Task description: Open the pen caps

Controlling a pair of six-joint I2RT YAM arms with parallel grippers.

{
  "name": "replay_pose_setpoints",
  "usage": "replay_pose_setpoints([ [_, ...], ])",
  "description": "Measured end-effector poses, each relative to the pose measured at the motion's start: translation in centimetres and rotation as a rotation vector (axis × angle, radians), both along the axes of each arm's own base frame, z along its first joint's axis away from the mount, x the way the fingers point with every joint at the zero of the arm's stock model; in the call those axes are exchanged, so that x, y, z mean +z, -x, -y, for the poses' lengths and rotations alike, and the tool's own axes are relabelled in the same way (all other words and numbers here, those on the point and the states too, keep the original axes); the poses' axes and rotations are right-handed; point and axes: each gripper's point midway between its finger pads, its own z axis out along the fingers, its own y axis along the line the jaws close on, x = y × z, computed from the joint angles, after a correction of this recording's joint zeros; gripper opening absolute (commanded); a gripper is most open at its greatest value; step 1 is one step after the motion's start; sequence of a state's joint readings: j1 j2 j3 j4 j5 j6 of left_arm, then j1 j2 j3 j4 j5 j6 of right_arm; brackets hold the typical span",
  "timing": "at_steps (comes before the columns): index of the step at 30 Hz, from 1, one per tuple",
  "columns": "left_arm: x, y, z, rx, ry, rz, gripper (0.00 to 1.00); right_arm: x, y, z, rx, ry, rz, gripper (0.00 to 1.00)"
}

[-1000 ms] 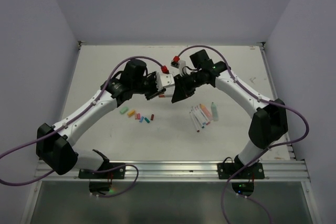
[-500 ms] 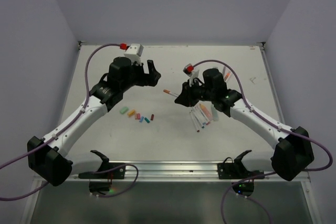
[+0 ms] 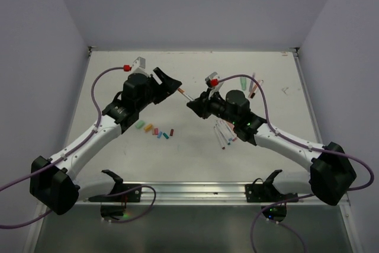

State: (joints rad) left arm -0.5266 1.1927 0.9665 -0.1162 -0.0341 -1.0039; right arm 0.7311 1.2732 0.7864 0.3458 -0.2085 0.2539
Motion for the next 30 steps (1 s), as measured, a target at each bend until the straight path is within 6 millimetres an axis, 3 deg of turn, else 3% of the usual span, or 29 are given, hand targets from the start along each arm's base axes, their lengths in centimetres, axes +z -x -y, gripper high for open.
replay_pose_setpoints([
  [5, -0.6, 0.0, 0.2, 0.032, 0.08, -0.044, 0.63, 1.4, -0.1, -1.2, -0.008, -0.046, 0.059, 0.0],
  [18, 0.6, -0.6, 0.5, 0.09, 0.232, -0.039, 0.38, 0.4, 0.4, -3.2, -0.012, -0.031, 0.083, 0.0],
  [26, 0.8, -0.8, 0.2, 0.116, 0.246, -0.04, 0.07, 1.1, 0.1, -3.5, -0.036, -0.048, 0.118, 0.0],
  [28, 0.8, -0.8, 0.1, 0.121, 0.248, -0.04, 0.01, 1.0, 0.1, -3.6, -0.035, -0.047, 0.117, 0.04],
  [30, 0.8, -0.8, 0.1, 0.124, 0.248, -0.04, 0.0, 1.0, 0.0, -3.6, -0.034, -0.048, 0.118, 0.19],
])
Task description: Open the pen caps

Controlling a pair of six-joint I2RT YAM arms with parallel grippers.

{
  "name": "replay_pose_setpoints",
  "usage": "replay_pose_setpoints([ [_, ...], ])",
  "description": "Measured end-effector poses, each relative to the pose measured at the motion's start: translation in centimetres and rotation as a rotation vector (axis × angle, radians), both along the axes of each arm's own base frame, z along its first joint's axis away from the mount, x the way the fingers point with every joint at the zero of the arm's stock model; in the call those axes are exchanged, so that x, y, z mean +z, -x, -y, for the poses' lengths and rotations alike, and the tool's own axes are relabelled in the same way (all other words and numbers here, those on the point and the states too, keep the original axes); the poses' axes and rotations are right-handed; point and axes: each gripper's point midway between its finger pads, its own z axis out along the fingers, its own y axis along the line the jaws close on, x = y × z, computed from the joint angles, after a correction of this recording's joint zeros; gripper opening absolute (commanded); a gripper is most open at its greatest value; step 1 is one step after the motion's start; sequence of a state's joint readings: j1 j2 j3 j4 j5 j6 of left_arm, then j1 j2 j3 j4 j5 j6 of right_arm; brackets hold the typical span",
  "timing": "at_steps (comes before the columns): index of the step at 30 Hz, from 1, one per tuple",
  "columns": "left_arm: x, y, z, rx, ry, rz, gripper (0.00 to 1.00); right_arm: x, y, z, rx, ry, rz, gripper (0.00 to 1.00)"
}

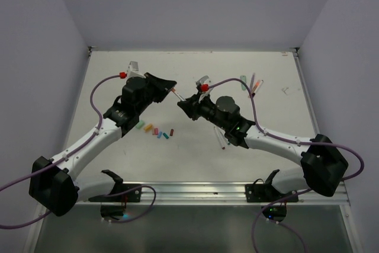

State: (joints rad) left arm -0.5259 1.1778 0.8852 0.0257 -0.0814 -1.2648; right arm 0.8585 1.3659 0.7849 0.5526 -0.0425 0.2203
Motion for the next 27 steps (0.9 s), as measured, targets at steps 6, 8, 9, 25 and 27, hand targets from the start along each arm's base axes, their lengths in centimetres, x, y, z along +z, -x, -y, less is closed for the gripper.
replay_pose_setpoints([
  [6, 0.4, 0.0, 0.1, -0.004, 0.007, 0.012, 0.0, -0.8, 0.4, 0.0, 0.012, 0.016, -0.034, 0.5],
  [8, 0.5, 0.0, 0.1, -0.009, 0.003, 0.022, 0.0, -1.3, 0.7, 0.0, 0.024, 0.031, -0.057, 0.57],
  [9, 0.6, 0.0, 0.1, -0.012, -0.003, 0.027, 0.0, -1.5, 0.9, 0.1, 0.027, 0.039, -0.07, 0.59],
  [25, 1.8, 1.2, 0.7, -0.154, -0.168, 0.215, 0.0, 1.9, 1.0, -0.7, 0.069, 0.058, -0.109, 0.67],
  [27, 2.2, 1.5, 0.8, -0.168, -0.168, 0.243, 0.0, 1.6, 0.8, -0.9, 0.069, 0.065, -0.115, 0.65],
])
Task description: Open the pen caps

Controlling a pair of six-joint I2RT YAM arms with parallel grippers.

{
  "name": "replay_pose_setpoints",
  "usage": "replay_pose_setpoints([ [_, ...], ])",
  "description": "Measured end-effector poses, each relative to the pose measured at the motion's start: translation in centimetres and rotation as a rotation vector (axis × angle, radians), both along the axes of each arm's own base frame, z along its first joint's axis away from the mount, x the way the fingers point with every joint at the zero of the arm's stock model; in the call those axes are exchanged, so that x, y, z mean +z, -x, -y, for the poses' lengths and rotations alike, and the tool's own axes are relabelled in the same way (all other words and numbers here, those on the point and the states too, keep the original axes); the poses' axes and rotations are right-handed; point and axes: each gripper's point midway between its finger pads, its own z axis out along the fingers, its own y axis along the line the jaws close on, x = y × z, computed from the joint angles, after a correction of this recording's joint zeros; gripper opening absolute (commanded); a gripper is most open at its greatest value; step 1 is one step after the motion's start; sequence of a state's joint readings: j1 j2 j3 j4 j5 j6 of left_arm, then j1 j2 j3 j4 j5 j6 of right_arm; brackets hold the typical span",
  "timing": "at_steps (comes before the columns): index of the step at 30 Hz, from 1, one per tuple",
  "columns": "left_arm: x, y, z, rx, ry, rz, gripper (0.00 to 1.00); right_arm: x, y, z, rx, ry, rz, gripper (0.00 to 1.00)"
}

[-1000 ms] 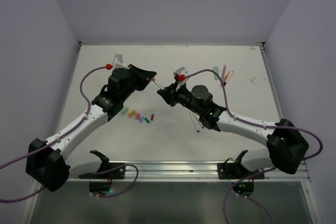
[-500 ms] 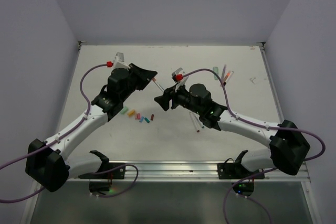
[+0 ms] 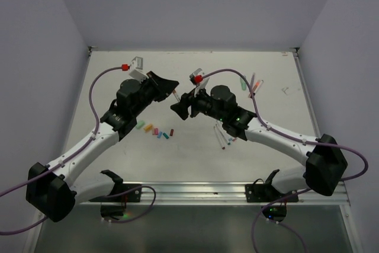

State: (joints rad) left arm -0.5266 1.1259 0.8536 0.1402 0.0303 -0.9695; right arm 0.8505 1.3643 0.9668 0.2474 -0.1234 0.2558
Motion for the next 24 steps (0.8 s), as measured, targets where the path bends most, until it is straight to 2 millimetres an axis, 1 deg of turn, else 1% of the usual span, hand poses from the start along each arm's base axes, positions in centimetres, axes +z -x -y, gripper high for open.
replay_pose_setpoints([
  [2, 0.3, 0.2, 0.2, -0.017, -0.002, 0.022, 0.0, -0.6, -0.2, -0.2, -0.001, 0.014, -0.01, 0.6],
  [5, 0.7, 0.4, 0.4, -0.037, -0.004, 0.053, 0.0, -1.6, -0.4, -0.3, 0.0, 0.035, -0.027, 0.48],
  [6, 0.8, 0.5, 0.4, -0.043, -0.004, 0.064, 0.0, -1.8, -0.4, -0.3, 0.0, 0.04, -0.032, 0.37],
  [8, 1.0, 0.6, 0.5, -0.053, -0.008, 0.088, 0.0, -2.0, -0.3, -0.3, 0.001, 0.047, -0.033, 0.24],
  [9, 1.0, 0.6, 0.4, -0.054, -0.011, 0.098, 0.0, -2.0, -0.3, -0.3, 0.003, 0.048, -0.033, 0.13],
  [11, 1.1, 0.6, 0.4, -0.056, -0.01, 0.12, 0.0, -2.0, 0.0, -0.5, 0.016, 0.05, -0.029, 0.02],
  [12, 1.1, 0.7, 0.4, -0.058, -0.008, 0.127, 0.0, -2.0, 0.1, -0.5, 0.017, 0.053, -0.03, 0.0],
  [15, 1.0, 1.0, 0.5, -0.061, 0.003, 0.148, 0.0, -2.3, 0.4, -0.1, 0.02, 0.061, -0.026, 0.0],
  [24, 0.3, 2.5, 1.0, -0.071, 0.022, 0.173, 0.0, -3.8, 2.3, 1.0, 0.053, 0.047, -0.003, 0.0],
])
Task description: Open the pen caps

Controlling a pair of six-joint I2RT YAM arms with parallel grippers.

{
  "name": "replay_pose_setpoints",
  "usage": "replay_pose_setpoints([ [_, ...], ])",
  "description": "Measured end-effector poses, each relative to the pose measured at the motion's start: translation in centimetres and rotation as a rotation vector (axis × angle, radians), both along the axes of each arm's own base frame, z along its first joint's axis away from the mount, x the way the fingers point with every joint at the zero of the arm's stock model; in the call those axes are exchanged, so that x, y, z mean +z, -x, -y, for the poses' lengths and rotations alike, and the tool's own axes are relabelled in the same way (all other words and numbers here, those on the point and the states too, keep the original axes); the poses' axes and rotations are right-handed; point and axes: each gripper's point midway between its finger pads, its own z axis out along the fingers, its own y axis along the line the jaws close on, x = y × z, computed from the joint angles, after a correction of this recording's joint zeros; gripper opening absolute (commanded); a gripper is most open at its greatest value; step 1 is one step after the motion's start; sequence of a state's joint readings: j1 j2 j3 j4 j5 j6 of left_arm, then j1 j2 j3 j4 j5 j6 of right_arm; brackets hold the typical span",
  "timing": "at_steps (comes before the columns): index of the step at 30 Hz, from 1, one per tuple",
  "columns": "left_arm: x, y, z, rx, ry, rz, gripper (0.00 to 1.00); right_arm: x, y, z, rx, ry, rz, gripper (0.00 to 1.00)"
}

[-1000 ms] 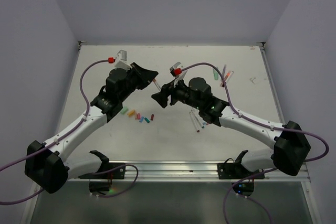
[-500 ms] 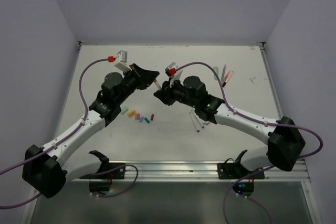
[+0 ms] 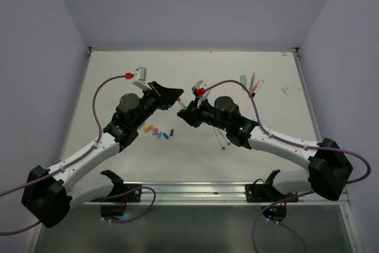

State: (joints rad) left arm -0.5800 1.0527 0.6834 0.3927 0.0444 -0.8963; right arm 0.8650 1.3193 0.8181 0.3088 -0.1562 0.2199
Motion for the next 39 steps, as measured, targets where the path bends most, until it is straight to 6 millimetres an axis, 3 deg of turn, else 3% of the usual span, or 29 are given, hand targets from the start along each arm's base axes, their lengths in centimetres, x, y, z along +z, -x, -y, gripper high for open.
replay_pose_setpoints([
  [19, -0.1, 0.2, 0.2, 0.007, 0.049, -0.042, 0.0, -0.2, 0.9, 1.2, -0.006, -0.092, 0.06, 0.0],
  [20, 0.6, -1.1, -1.2, 0.089, 0.066, -0.017, 0.0, -0.9, 1.1, 1.5, -0.004, -0.073, 0.041, 0.0],
  [23, 6.0, -4.7, -8.7, 0.395, 0.188, 0.138, 0.0, -7.8, 3.0, 3.6, 0.004, 0.092, -0.109, 0.0],
  [25, 9.9, -4.6, -11.4, 0.487, 0.271, 0.237, 0.0, -11.8, 4.5, 5.0, 0.014, 0.196, -0.211, 0.0],
  [27, 12.6, -4.0, -12.3, 0.51, 0.329, 0.304, 0.0, -13.5, 5.4, 5.8, 0.022, 0.247, -0.267, 0.0],
  [30, 14.2, -3.8, -12.5, 0.51, 0.349, 0.335, 0.0, -13.7, 5.7, 5.9, 0.024, 0.251, -0.284, 0.0],
  [33, 13.9, -4.6, -11.3, 0.474, 0.271, 0.316, 0.0, -13.6, 5.6, 6.1, 0.001, 0.247, -0.297, 0.0],
  [36, 12.8, -6.0, -9.2, 0.398, 0.121, 0.256, 0.0, -13.9, 5.2, 6.8, -0.058, 0.272, -0.325, 0.0],
  [39, 9.8, -7.2, -6.5, 0.281, -0.04, 0.158, 0.0, -14.2, 4.6, 7.5, -0.126, 0.308, -0.355, 0.0],
])
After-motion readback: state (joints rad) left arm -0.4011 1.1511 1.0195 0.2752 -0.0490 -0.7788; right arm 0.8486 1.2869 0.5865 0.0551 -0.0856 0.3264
